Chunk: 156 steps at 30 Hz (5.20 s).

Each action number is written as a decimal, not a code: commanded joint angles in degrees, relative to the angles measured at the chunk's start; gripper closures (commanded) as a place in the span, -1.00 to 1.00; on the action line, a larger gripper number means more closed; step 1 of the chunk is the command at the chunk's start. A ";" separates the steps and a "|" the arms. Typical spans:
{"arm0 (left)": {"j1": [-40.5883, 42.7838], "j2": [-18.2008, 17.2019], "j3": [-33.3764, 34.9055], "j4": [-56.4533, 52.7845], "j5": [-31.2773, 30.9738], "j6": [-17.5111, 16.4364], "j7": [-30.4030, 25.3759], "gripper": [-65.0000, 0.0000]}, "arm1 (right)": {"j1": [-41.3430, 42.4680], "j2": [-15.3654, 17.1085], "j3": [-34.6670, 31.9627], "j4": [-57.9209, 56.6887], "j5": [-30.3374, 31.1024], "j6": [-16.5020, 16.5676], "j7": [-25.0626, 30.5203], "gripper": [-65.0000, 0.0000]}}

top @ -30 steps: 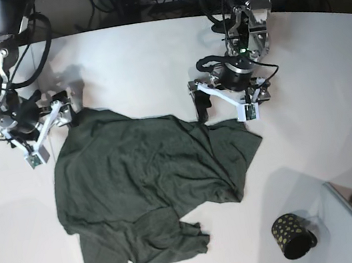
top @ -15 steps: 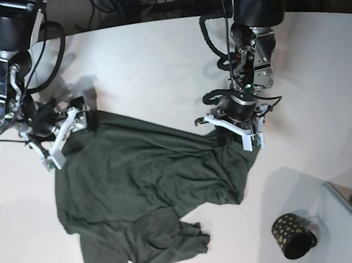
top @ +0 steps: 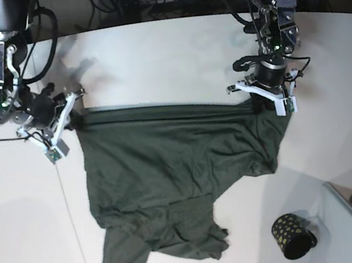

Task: Layout the t-shirt on the table in an organized manner, then fold the t-shirt properly
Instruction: 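Grasp the shirt edge with both grippers and pull it taut, then regrasp the shirt edge with the right gripper lower along the side, then lift the shirt with both grippers and swing the right gripper outward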

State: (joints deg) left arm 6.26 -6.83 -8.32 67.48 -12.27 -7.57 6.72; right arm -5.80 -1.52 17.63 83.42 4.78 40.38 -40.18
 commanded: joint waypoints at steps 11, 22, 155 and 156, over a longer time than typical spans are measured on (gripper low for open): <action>8.55 -1.48 -0.25 10.10 -0.17 0.94 -1.75 1.00 | -6.81 0.77 -3.34 13.07 -0.07 -0.38 -10.32 0.80; 10.75 -1.48 -0.25 10.36 -0.17 0.94 -1.75 1.00 | 2.86 1.83 -2.73 13.68 -0.16 -0.38 -12.34 -0.45; 16.46 -2.27 -0.43 16.17 -0.08 0.94 -1.75 1.00 | 27.03 8.86 -8.62 -43.37 6.61 -0.38 22.12 0.43; 16.55 -2.27 -0.43 16.25 0.18 0.94 -1.75 1.00 | 26.15 8.68 -7.74 -40.74 6.61 -0.38 20.62 0.54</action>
State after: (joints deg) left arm 22.79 -8.73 -8.58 82.52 -12.01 -6.46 6.44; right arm 18.26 6.72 9.74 41.56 10.09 39.64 -21.39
